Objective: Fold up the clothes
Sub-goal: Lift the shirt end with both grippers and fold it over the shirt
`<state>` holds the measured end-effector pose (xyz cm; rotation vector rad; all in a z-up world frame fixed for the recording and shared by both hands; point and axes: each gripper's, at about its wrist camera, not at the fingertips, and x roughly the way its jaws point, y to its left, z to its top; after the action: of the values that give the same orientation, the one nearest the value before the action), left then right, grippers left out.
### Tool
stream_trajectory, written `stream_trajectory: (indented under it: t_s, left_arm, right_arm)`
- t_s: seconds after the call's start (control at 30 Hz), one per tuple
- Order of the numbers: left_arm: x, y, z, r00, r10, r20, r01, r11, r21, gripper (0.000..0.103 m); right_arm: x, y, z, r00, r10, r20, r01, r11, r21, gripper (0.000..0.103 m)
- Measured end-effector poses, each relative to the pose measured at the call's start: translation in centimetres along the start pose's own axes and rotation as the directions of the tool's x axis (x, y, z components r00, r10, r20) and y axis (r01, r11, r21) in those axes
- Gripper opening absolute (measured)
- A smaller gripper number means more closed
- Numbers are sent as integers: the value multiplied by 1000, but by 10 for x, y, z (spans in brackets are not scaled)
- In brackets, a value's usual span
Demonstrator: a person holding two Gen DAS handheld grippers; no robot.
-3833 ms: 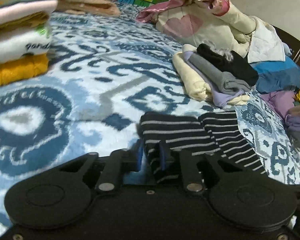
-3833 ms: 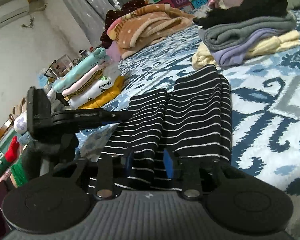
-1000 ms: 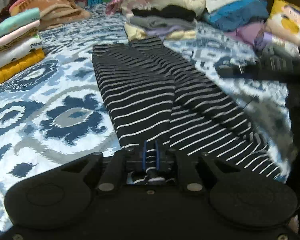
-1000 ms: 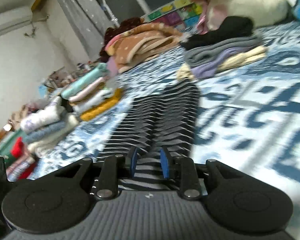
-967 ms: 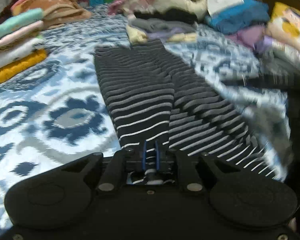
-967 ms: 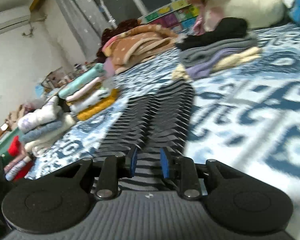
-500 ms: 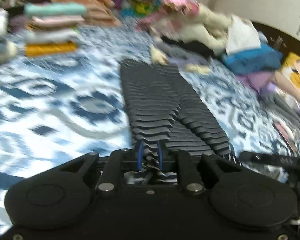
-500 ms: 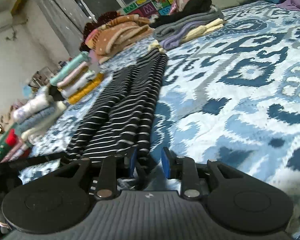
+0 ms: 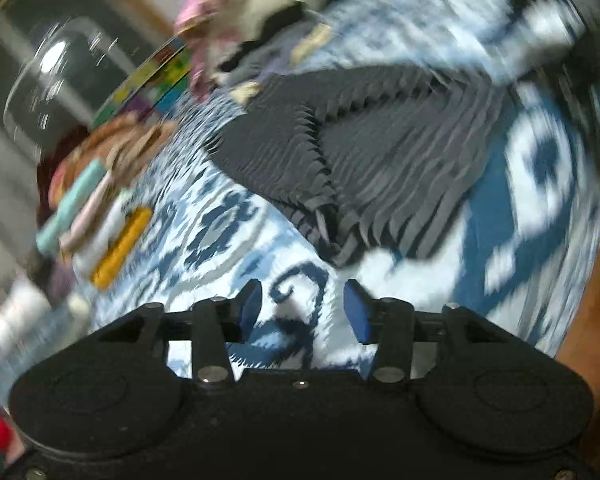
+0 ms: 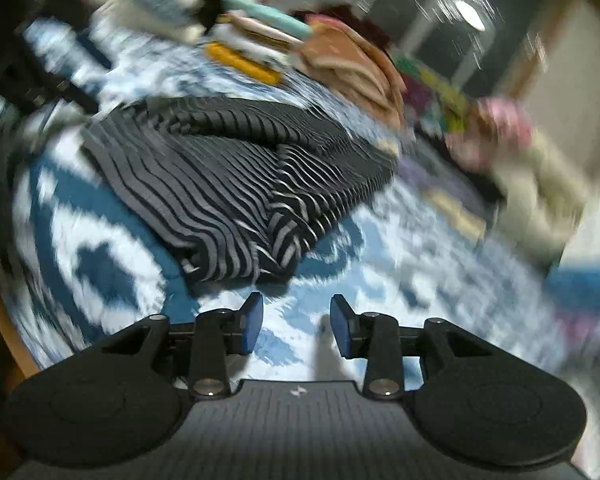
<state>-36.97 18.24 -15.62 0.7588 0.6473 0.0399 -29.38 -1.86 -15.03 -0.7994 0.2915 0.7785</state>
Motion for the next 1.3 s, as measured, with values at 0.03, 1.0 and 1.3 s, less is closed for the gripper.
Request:
stream_trajectory:
  t_s: [0.03,1.0,1.3]
  left_arm:
    - [2,-6,-2,1000,16,15,-17,998,53,47]
    - [-16,-25,6,982,85,171,-114,979,169,10]
    - [-50,6,9,976,53,209,-57,998,14,0]
  right_arm:
    - [0,2,0,1000,-6,8,6,1000,-29,38]
    - [-8,6,17,983,38,180,-23,996,-85,17]
    - [-53,-7,18,964,16,267,-7,999,-33,3]
